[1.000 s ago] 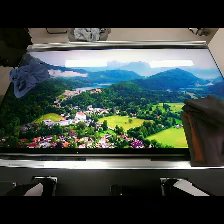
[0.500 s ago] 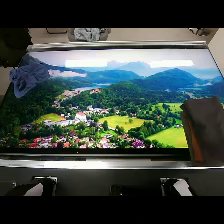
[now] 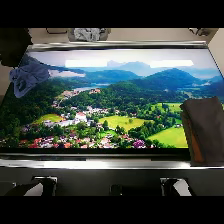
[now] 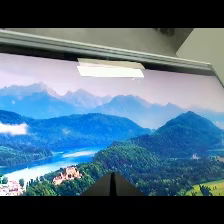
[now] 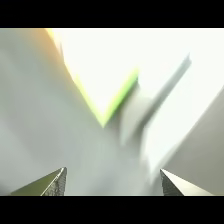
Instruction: Fold the shirts.
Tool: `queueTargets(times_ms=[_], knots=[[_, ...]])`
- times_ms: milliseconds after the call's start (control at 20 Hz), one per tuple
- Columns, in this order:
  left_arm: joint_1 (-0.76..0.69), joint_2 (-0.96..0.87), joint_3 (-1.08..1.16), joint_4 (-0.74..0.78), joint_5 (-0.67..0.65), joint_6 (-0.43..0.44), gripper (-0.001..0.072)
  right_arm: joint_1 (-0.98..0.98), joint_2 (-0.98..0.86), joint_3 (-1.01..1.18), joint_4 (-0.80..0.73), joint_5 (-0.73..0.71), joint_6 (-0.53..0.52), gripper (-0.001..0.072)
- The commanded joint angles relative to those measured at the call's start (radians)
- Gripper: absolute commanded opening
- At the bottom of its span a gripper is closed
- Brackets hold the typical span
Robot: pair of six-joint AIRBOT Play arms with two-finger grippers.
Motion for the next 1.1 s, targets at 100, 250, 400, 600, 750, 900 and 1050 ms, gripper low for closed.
queueTargets(times_ms=[100,250,400,600,750,900,1050], knots=[[-0.091,-0.052,0.077,0.443,0.132,-0.077,0.0027,0.285,-0.021,0.348,0.365,-0.461,-0.404,0.0670],[-0.238,-0.174,0.075,0.918,-0.034,-0.196,0.0030,0.719,-0.098,0.350,0.240,-0.260,-0.447,0.0620],[-0.308,-0.295,0.025,0.896,-0.343,-0.200,0.0687,1.072,-0.285,0.350,0.006,0.047,-0.232,0.0675],[-0.323,-0.215,-0.324,0.710,-0.200,-0.211,0.0702,1.136,-0.496,0.313,0.297,0.370,-0.296,0.0669],[-0.323,-0.161,-0.476,0.711,-0.108,-0.229,0.0702,1.136,-0.495,0.266,0.241,0.340,-0.265,0.0671],[-0.323,-0.166,-0.479,0.711,-0.118,-0.229,0.0703,1.136,-0.495,0.266,0.203,0.331,-0.265,0.0671],[-0.323,-0.166,-0.479,0.711,-0.118,-0.229,0.0703,1.136,-0.495,0.266,0.203,0.331,-0.265,0.0671]])
